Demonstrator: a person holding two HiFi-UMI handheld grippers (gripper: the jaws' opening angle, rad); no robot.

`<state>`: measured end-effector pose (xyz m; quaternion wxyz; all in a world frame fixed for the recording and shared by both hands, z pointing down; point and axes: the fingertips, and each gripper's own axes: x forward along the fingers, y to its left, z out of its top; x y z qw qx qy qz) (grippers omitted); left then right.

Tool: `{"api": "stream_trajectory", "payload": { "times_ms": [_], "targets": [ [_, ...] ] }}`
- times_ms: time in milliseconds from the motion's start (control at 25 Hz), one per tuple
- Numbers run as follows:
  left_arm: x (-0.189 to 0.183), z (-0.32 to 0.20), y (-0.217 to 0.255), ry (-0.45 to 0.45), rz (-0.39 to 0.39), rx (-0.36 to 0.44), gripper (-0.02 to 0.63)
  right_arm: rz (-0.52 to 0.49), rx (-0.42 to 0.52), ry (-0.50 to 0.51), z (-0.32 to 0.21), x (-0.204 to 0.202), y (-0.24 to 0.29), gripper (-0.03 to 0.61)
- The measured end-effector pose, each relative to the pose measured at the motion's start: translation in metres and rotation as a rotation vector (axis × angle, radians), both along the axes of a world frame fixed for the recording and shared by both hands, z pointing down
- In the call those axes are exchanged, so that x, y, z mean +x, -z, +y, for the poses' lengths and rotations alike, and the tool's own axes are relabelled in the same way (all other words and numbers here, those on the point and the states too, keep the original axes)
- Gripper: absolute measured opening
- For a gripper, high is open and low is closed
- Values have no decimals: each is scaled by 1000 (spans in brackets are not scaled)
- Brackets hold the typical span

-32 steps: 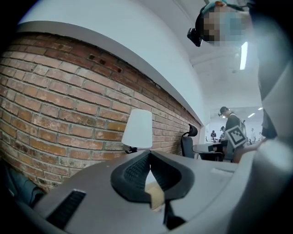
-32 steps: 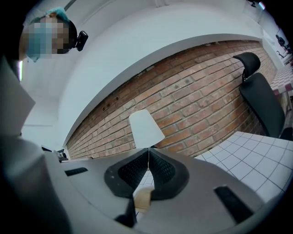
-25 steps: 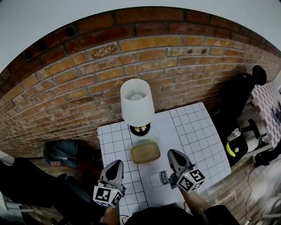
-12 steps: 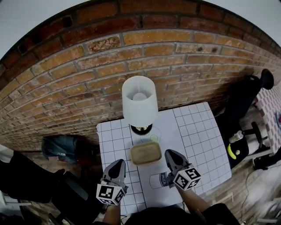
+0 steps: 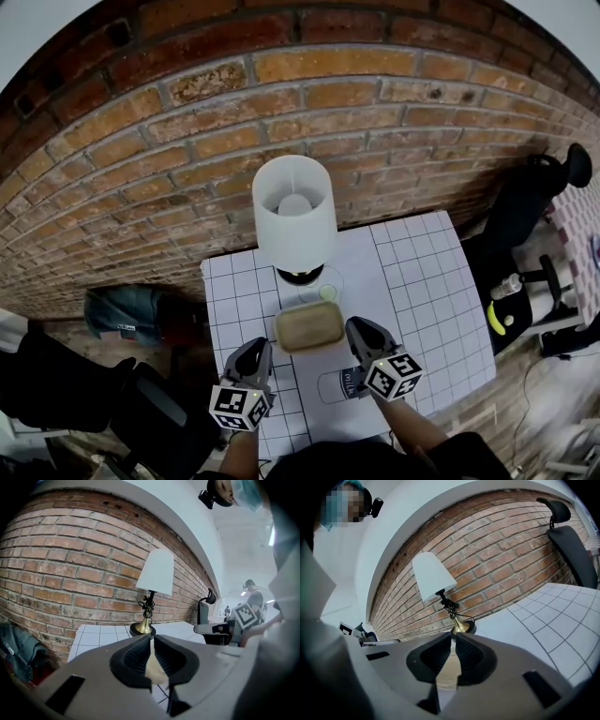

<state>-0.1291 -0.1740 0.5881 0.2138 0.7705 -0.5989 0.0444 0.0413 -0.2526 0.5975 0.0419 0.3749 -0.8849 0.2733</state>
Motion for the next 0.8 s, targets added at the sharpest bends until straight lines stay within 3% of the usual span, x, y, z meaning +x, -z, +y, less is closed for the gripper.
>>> {"api": "stream_trajectory", "payload": {
  "times_ms": [160, 240, 320, 360, 800],
  "targets": [
    [3, -4, -12, -9, 10, -30, 18, 12, -19, 6, -3, -2, -11, 8],
    [4, -6, -18, -11, 19, -47, 54, 22, -28, 2, -4, -2, -16, 13],
    [6, -8, -24, -14, 31, -66, 90, 30, -42, -1, -5, -2, -23, 96],
    [6, -8, -27, -16, 36, -74, 95, 32, -50, -1, -5, -3, -26, 107],
    [19, -11, -66, -15, 95, -195, 184, 51, -112, 28, -5, -8, -55, 107]
  ]
}}
